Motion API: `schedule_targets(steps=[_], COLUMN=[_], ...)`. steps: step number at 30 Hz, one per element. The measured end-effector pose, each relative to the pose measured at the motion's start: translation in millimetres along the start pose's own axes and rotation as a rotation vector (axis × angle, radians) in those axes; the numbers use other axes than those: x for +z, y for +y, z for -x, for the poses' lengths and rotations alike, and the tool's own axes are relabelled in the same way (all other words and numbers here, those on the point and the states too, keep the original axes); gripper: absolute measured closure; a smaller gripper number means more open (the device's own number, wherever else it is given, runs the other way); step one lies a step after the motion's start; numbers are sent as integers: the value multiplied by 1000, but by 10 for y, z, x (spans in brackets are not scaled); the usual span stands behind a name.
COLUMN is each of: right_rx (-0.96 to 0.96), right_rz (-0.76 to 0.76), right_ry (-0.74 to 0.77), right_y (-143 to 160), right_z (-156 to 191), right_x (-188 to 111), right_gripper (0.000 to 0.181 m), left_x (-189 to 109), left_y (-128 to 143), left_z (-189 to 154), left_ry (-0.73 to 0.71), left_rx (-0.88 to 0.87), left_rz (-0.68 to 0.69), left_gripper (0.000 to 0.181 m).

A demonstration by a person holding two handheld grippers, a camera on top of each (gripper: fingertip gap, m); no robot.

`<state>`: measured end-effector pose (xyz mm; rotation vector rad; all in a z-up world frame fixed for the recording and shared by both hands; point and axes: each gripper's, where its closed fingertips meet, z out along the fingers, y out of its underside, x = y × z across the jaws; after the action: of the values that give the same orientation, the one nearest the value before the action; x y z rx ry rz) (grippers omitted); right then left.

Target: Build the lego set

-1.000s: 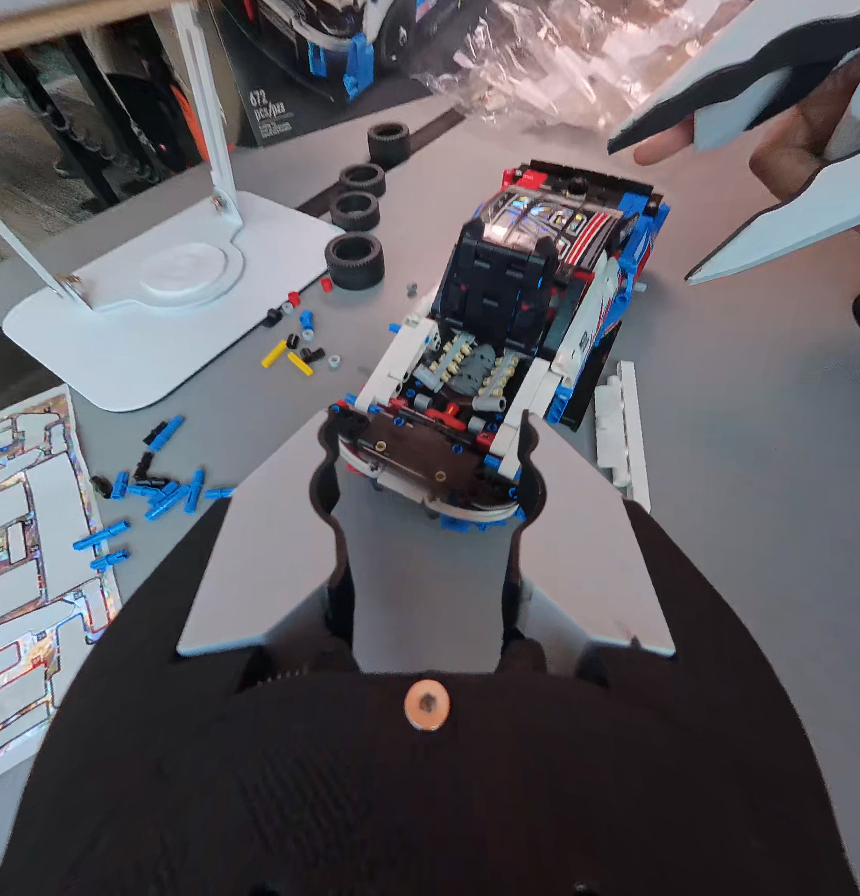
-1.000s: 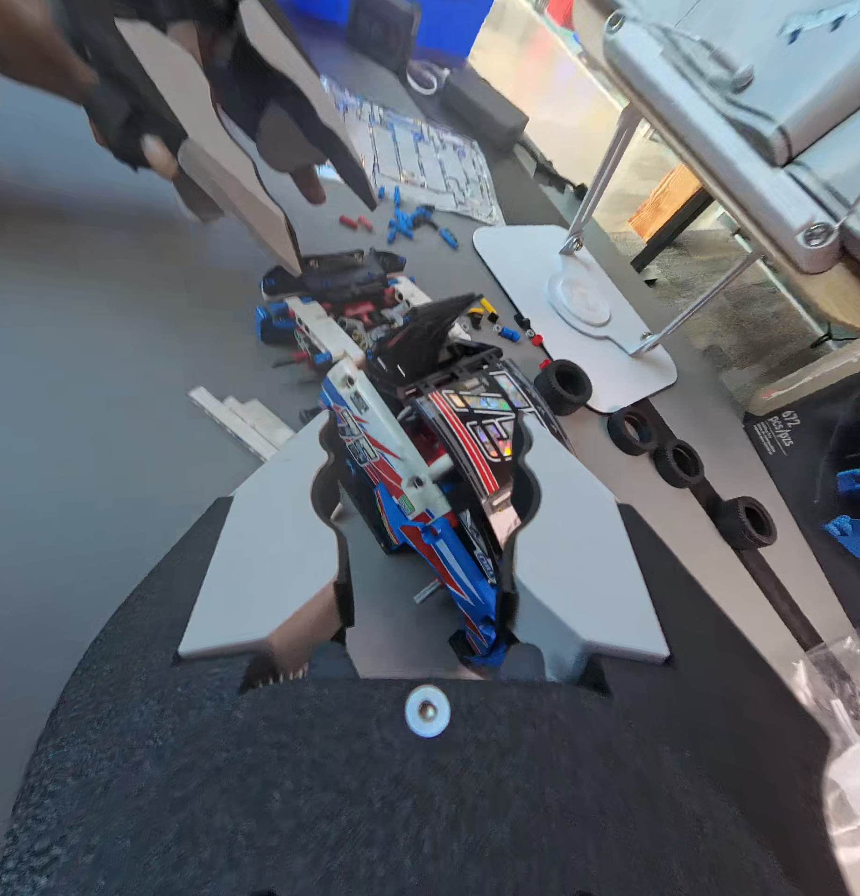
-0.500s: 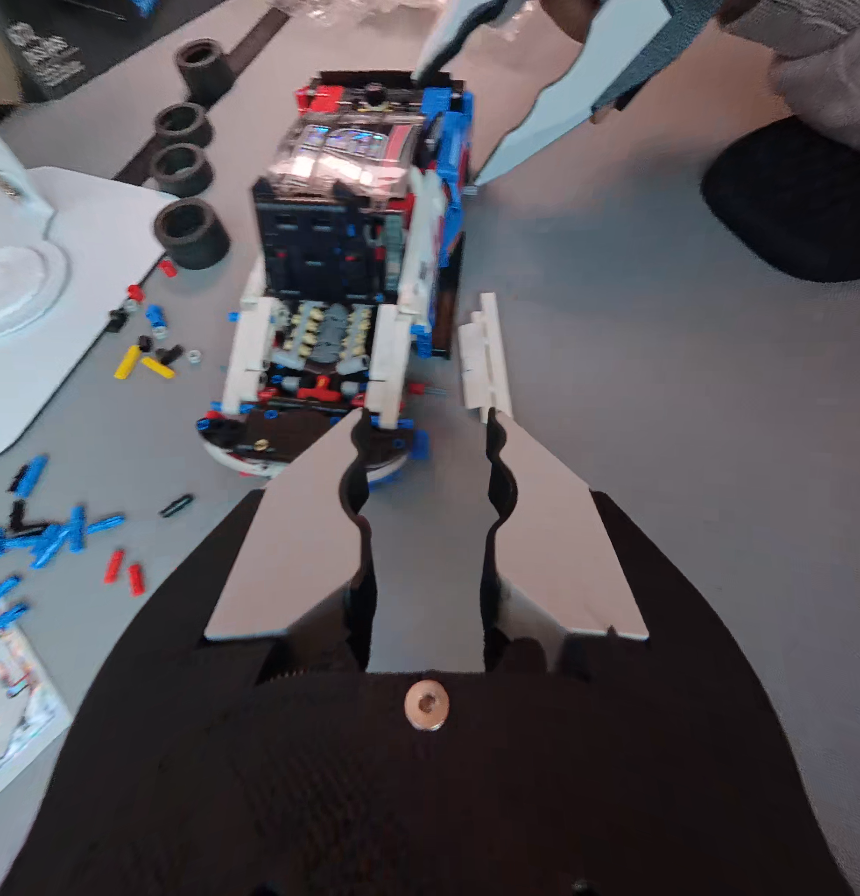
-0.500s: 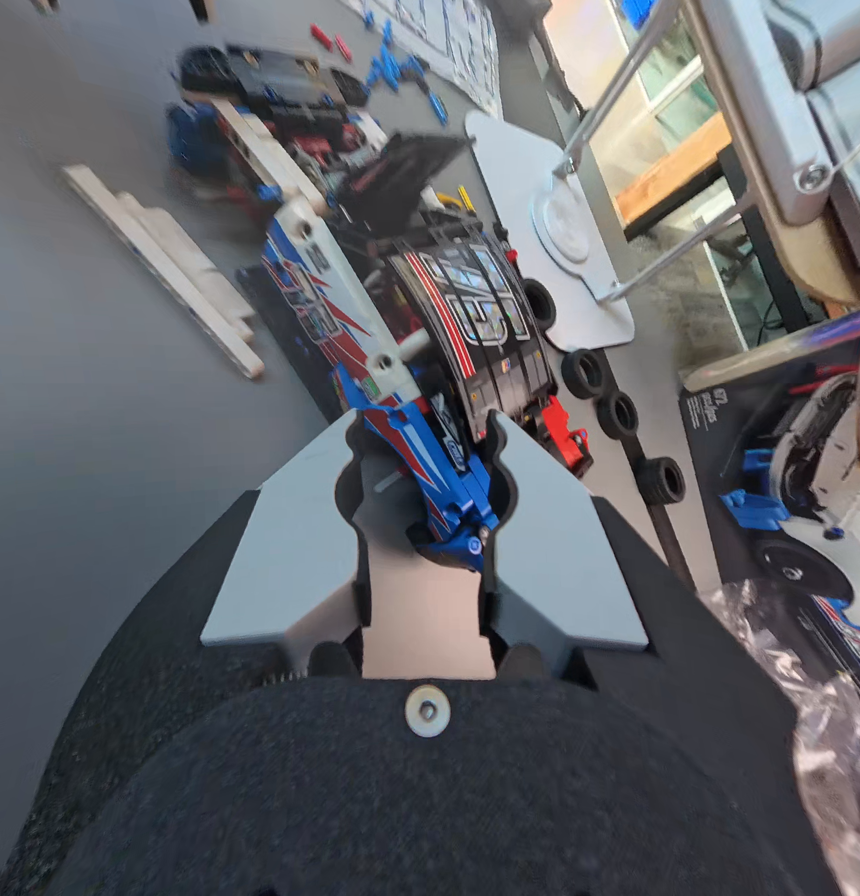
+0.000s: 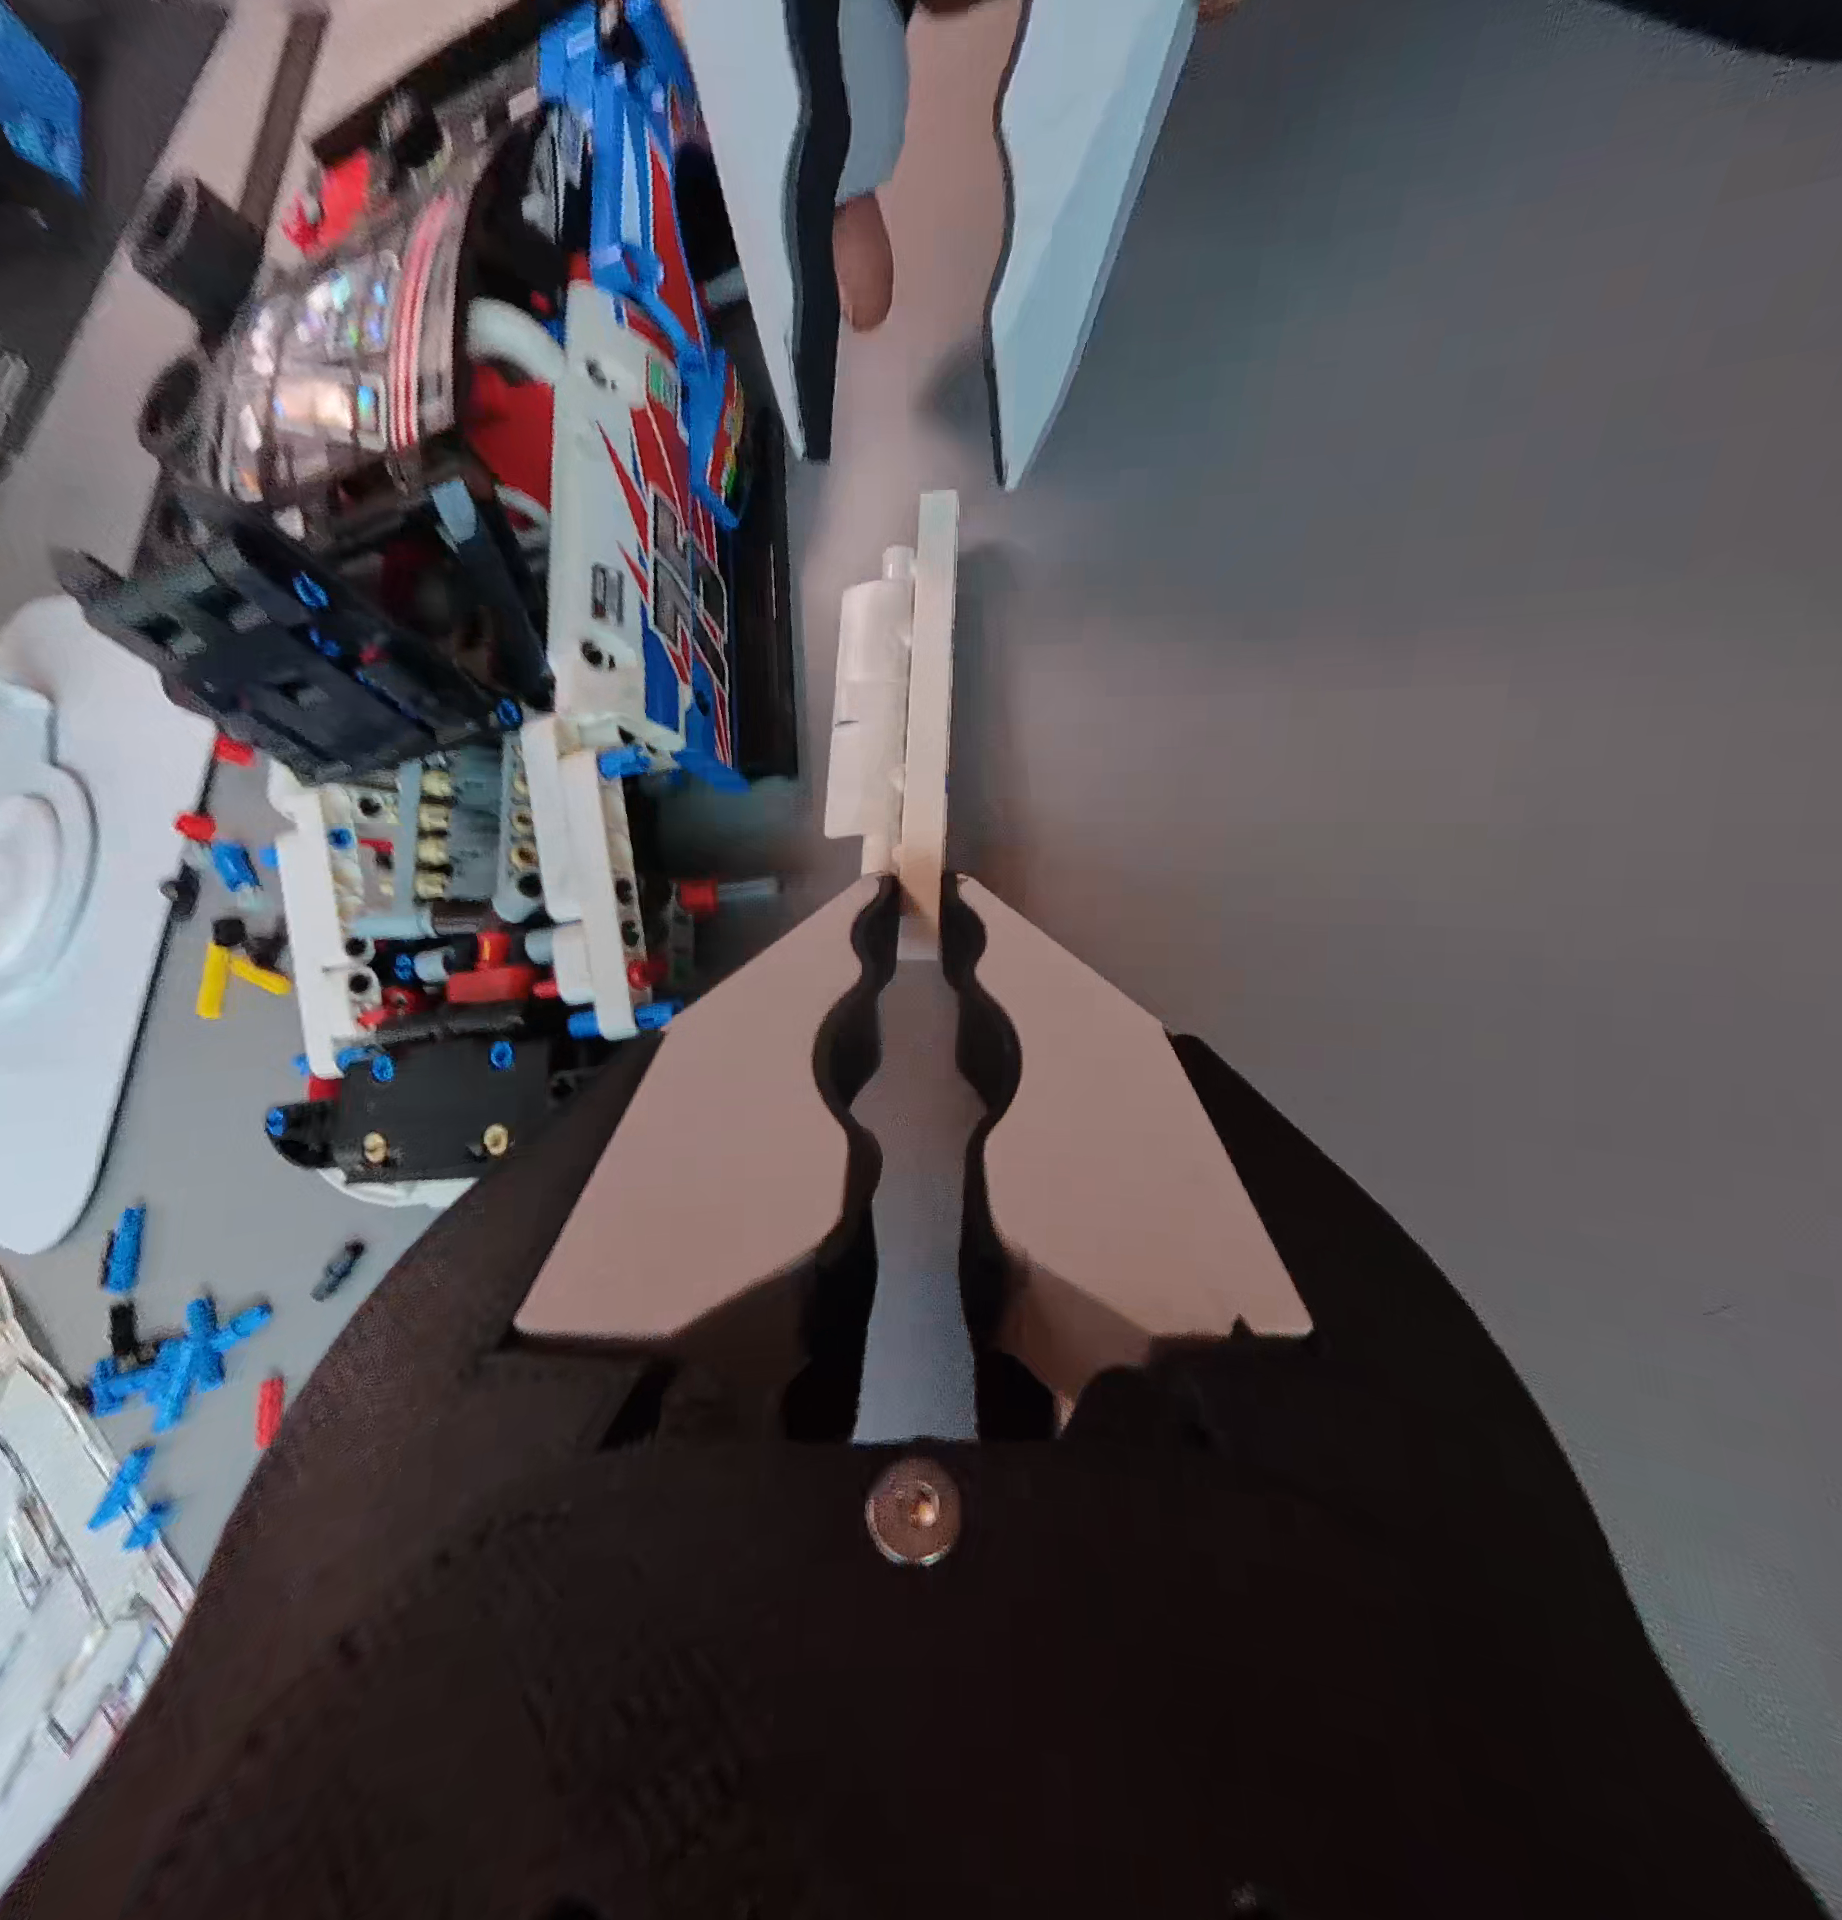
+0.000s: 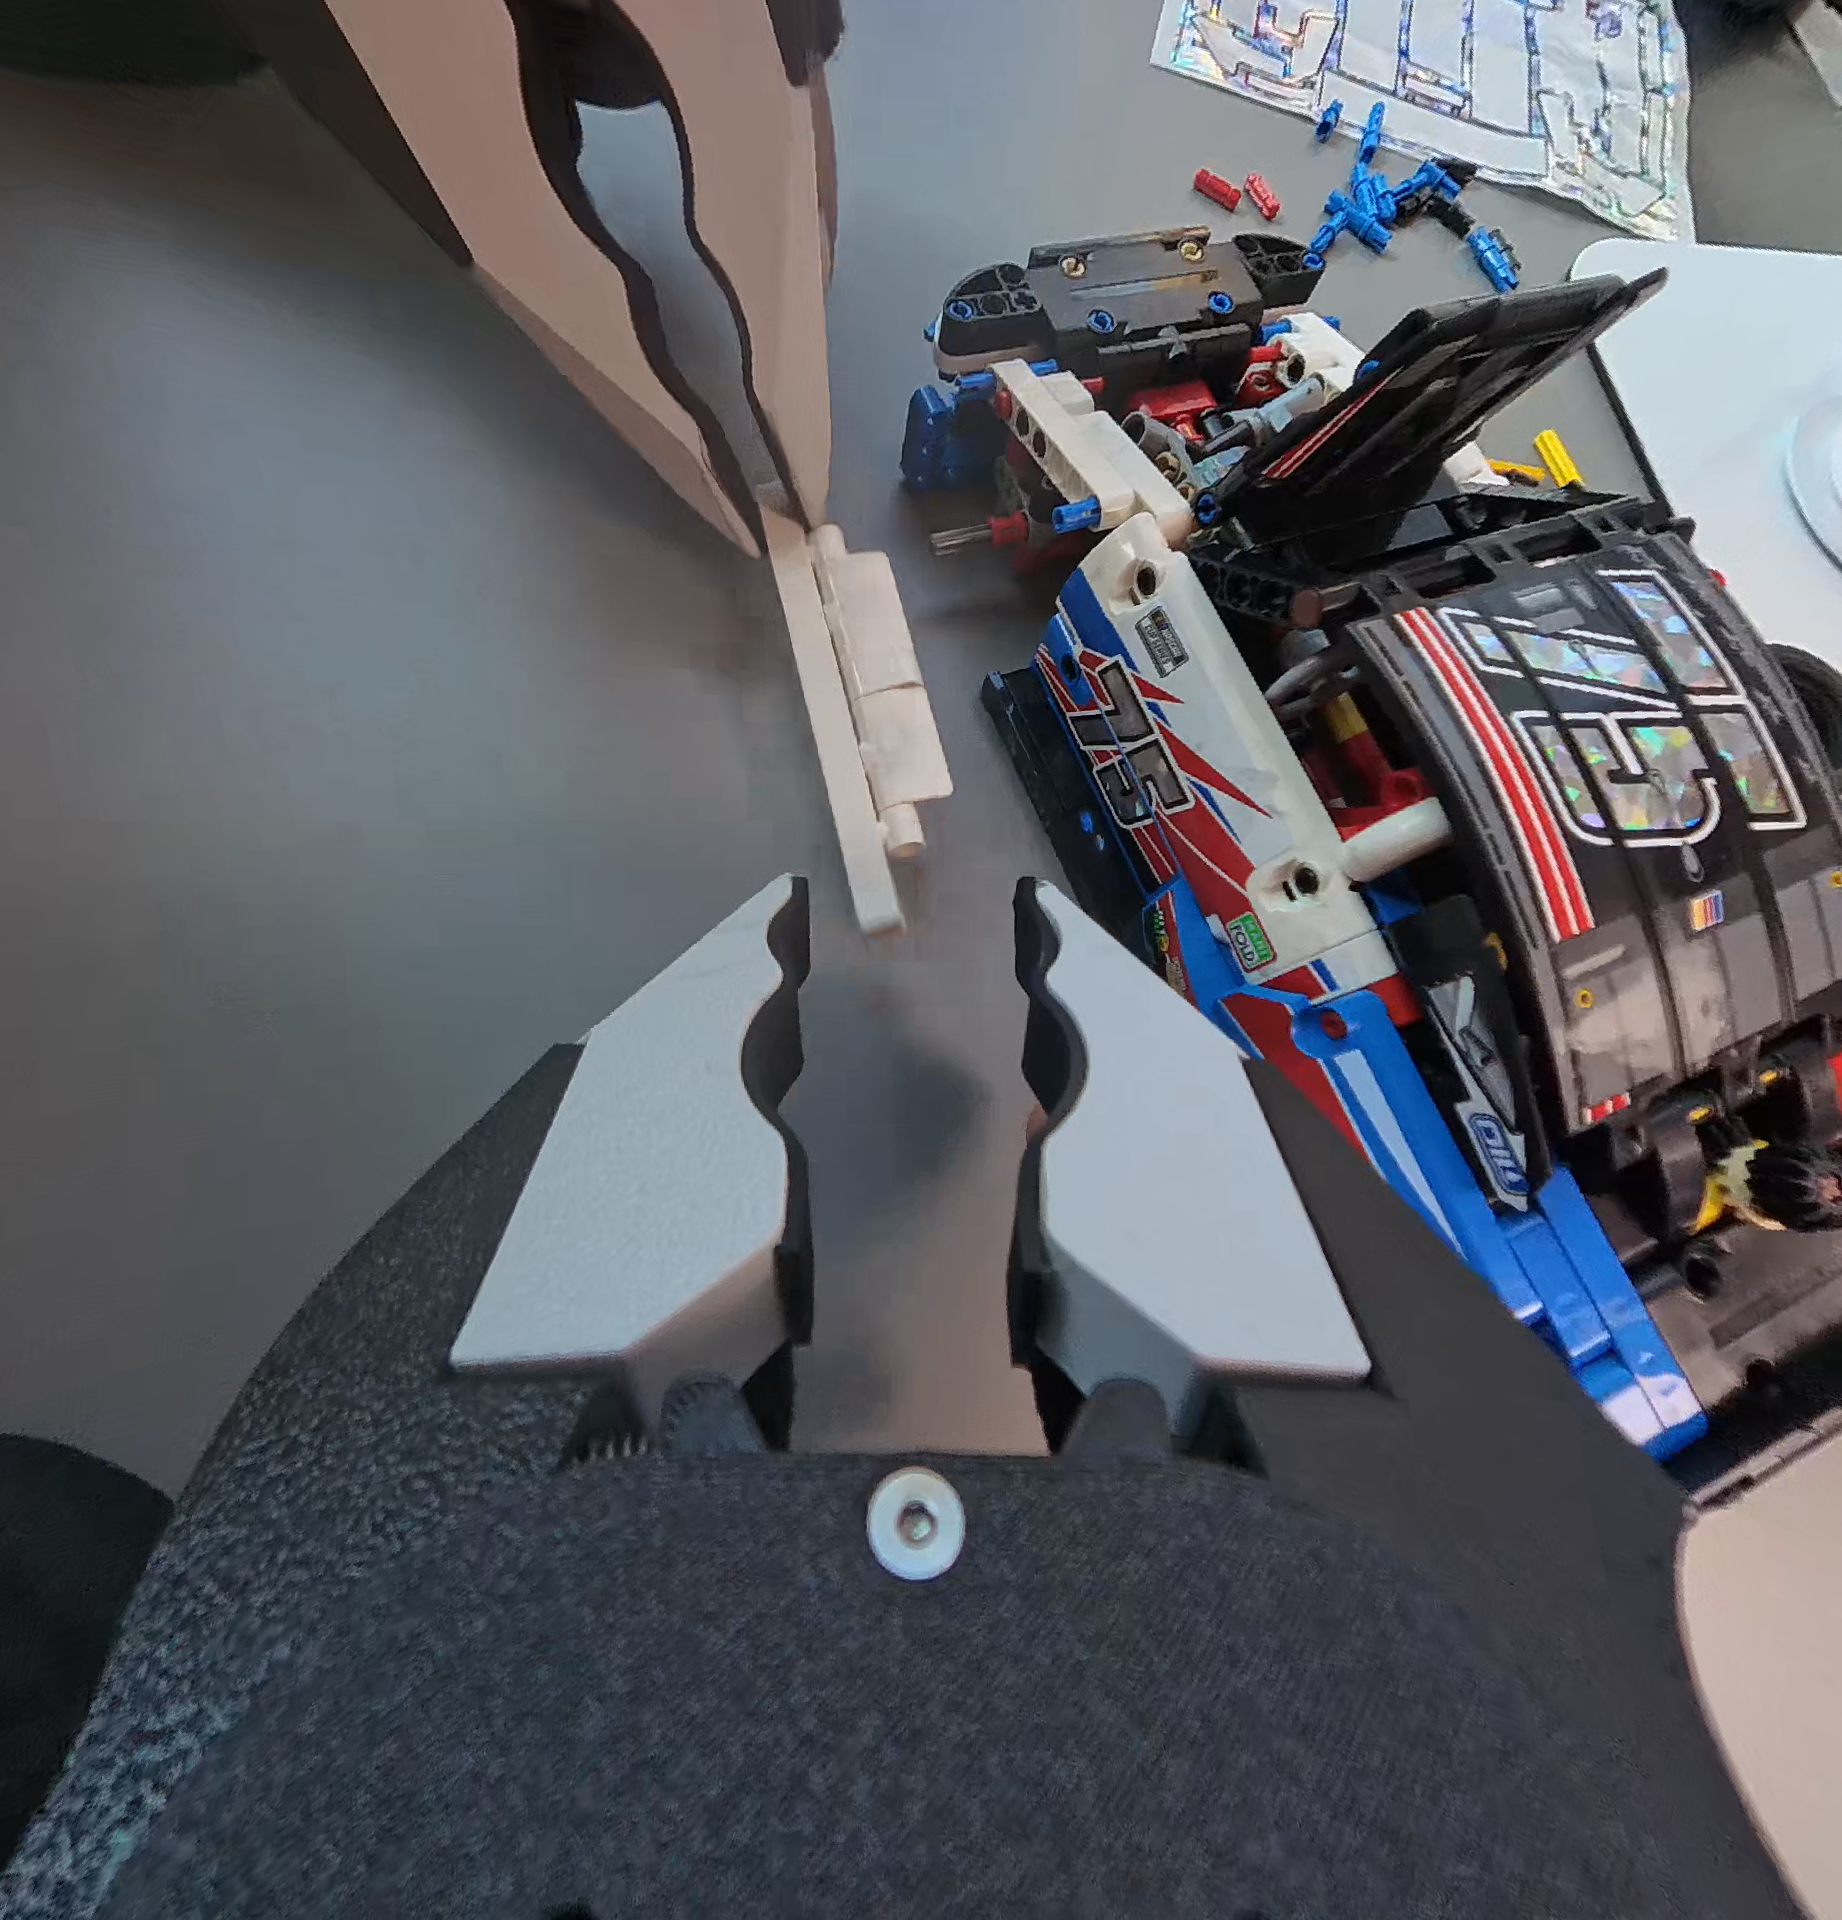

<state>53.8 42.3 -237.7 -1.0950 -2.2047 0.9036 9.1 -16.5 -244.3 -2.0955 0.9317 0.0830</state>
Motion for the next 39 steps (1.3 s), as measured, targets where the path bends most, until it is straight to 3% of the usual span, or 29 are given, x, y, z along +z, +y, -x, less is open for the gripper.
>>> schedule_targets(steps=[3, 7, 11, 16, 20, 22, 27, 39], right_rx=[0, -83, -156, -162, -191, -221, -309, -272], right_rz=[-48, -143, -145, -183, -309, -328, -222, -233], right_ry=[-17, 50, 103, 227, 393, 485, 673, 712], right_y=[-77, -282, -328, -363, -596, -727, -856, -1115], right_z=[51, 42, 22, -189, -373, -413, -435, -240], right_x=[-16, -81, -87, -142, -365, -432, -302, -113], right_gripper=[143, 172, 174, 176, 175, 176, 172, 176], left_x=[-135, -189, -213, -327, -279, -179, -107, -355], left_y=[-208, -212, -213, -207, -144, -105, -232, -85], left_z=[73, 154, 209, 443, 435, 375, 374, 796], left_ry=[-71, -123, -132, -120, -70, -80, -175, -502], left_rx=[121, 161, 120, -226, -552, -605, -574, -442], left_rz=[-135, -136, -155, -211, -164, -111, -85, 8], left_gripper=[175, 175, 174, 168, 168, 170, 177, 181])
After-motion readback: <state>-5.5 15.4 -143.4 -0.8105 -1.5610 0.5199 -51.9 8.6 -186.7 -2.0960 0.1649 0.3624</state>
